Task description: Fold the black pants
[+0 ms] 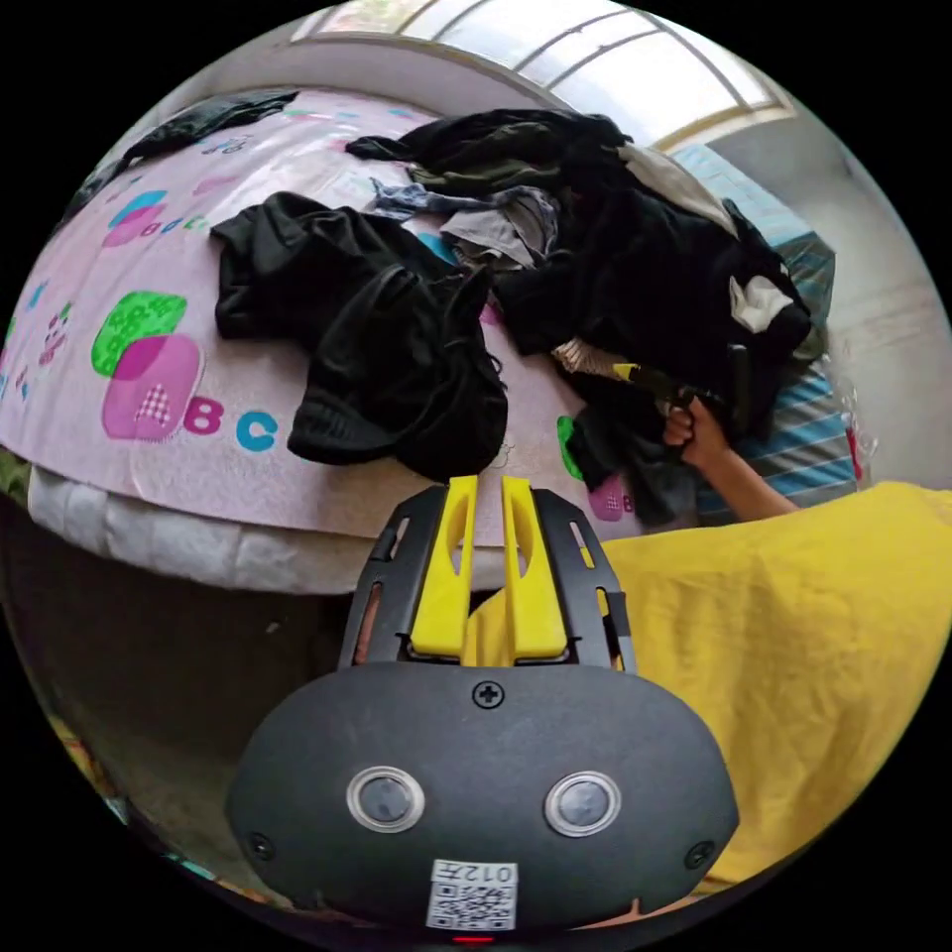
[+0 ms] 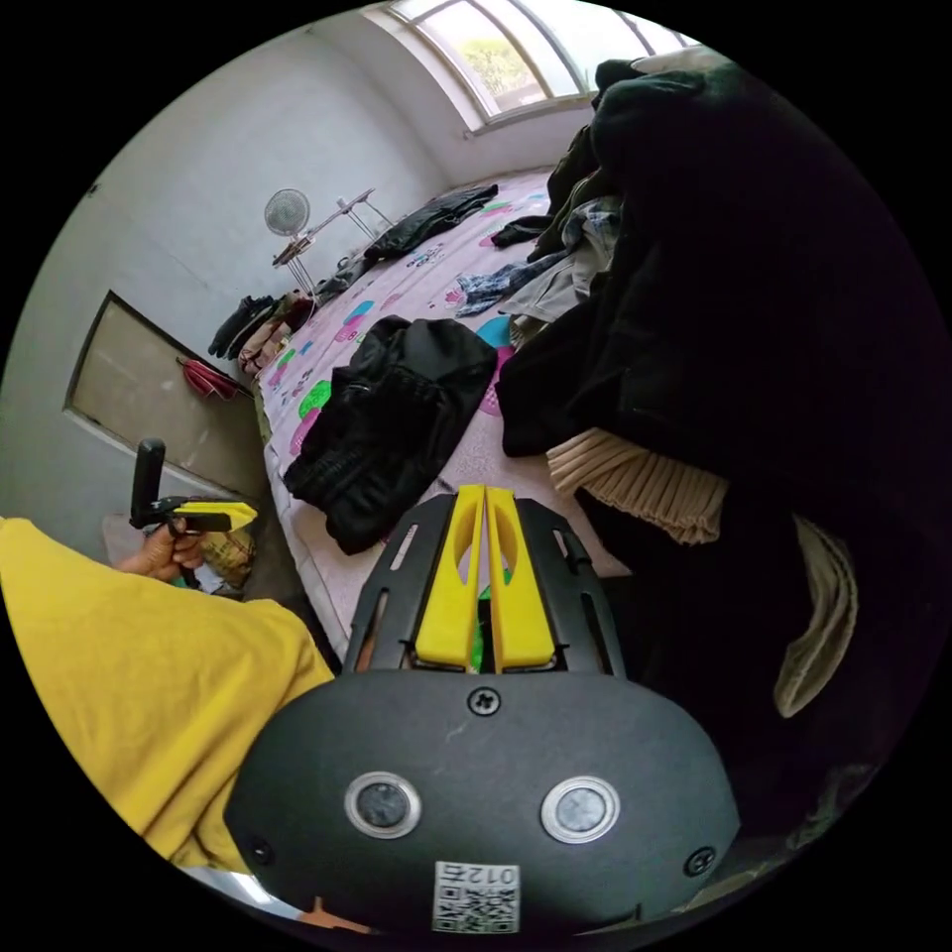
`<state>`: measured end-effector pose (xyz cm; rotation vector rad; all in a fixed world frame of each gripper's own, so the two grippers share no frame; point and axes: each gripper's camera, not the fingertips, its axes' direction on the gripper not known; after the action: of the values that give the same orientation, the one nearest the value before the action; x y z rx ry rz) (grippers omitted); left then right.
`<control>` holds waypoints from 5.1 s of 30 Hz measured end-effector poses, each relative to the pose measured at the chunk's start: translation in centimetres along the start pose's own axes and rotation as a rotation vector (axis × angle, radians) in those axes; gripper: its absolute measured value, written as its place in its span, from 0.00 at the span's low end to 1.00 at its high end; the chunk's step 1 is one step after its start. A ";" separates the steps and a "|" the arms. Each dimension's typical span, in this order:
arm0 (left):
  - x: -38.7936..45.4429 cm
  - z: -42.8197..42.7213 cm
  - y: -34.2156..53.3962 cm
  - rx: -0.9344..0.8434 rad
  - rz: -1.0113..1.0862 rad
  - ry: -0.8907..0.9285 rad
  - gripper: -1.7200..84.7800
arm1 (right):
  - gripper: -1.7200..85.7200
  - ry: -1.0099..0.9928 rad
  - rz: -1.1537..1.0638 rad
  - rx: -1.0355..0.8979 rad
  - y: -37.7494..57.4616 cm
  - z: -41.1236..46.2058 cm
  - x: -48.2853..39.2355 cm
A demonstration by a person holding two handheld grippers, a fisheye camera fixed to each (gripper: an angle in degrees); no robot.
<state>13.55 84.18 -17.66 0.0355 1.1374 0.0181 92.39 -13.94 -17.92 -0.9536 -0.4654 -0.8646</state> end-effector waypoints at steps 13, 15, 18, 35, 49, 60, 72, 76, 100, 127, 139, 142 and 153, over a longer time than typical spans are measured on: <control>-7.9 1.5 -8.4 -0.010 -0.020 -0.224 0.16 | 0.11 -0.055 -0.025 -0.087 -7.4 9.1 -6.6; -9.6 2.0 -9.2 -0.051 -0.038 -0.210 0.17 | 0.13 -0.026 -0.036 -0.114 -9.3 10.2 -7.1; -11.7 2.7 -9.5 -0.097 -0.062 -0.181 0.18 | 0.14 0.078 -0.078 -0.151 -12.2 11.8 -8.2; -15.5 3.3 -8.8 -0.085 -0.154 -0.019 0.19 | 0.05 0.343 -0.417 -0.468 -11.4 15.6 -12.0; -11.9 8.1 -8.0 -0.132 -0.285 0.200 0.17 | 0.05 0.225 -0.152 -0.315 3.3 9.1 -4.6; -7.2 10.5 -0.8 -0.013 -0.396 0.412 0.08 | 0.06 0.182 -0.041 -0.336 10.8 7.9 -2.5; 19.6 -17.9 -3.9 0.689 0.160 0.418 0.06 | 0.03 0.080 -0.403 0.440 5.9 -26.0 -13.9; 36.6 -31.4 0.4 0.927 0.498 0.156 0.06 | 0.03 0.152 -0.582 0.707 6.4 -40.9 -21.6; 71.0 -41.3 19.1 1.081 0.546 -0.018 0.07 | 0.03 0.373 -0.759 0.792 15.1 -74.2 -40.3; 39.6 -50.7 2.6 1.123 0.118 -0.009 0.06 | 0.03 0.067 -0.749 0.620 -22.1 -48.3 -49.4; 39.1 -52.0 -0.1 1.000 0.237 -0.126 0.07 | 0.03 -0.007 -0.786 0.557 -26.0 -44.0 -44.3; 33.6 -45.2 -0.5 0.892 0.173 -0.037 0.07 | 0.03 -0.022 -0.805 0.403 -24.6 -37.4 -39.3; 6.8 -10.0 0.0 0.483 -0.358 0.275 0.06 | 0.03 0.047 -0.501 -0.121 -14.6 -7.6 -17.7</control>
<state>7.29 84.56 -28.02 0.2652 1.3869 -0.5865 70.02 -17.13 -26.51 -0.9389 -0.6304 -1.3771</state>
